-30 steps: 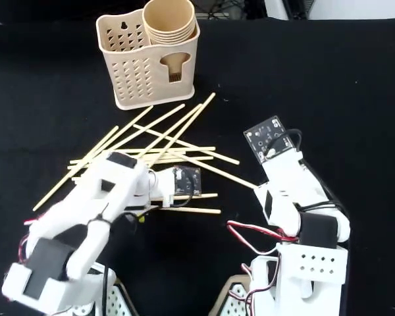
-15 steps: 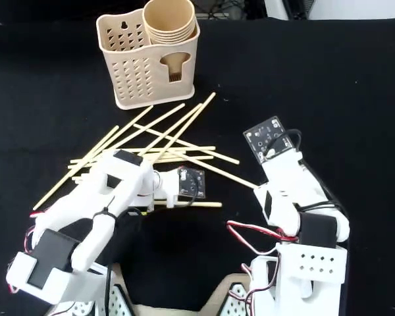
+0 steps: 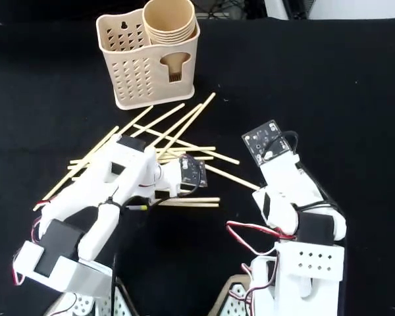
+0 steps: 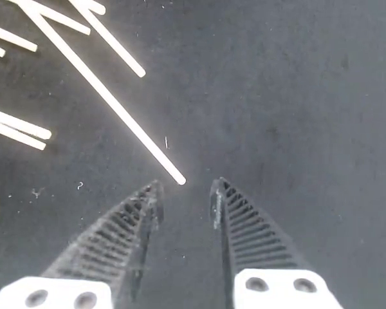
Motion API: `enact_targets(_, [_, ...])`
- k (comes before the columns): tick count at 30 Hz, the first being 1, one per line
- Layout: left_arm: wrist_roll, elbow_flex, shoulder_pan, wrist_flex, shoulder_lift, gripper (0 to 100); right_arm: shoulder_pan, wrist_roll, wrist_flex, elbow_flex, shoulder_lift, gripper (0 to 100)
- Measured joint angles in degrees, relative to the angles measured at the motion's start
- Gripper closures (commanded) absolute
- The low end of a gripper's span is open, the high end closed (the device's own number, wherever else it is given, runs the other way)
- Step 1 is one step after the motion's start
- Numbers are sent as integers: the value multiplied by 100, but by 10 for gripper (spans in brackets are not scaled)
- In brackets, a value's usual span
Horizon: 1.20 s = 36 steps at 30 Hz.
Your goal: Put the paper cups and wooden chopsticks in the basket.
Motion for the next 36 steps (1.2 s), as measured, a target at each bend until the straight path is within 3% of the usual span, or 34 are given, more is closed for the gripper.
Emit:
enact_targets(9, [0, 1187, 0, -897, -1037, 955, 0, 0, 0, 0, 0, 858])
enact_targets(16, [0, 1204, -9, -1530, -958, 955, 0, 0, 9, 0, 0, 858])
enact_targets(20, [0, 1002, -9, -1582, -448, 955, 0, 0, 105, 0, 0, 858])
enact_targets(25, [0, 809, -18, -1574, 88, 868, 0, 0, 123, 0, 0, 858])
enact_targets(36, [-9, 527, -44, -1503, 9, 866, 0, 0, 123, 0, 0, 858])
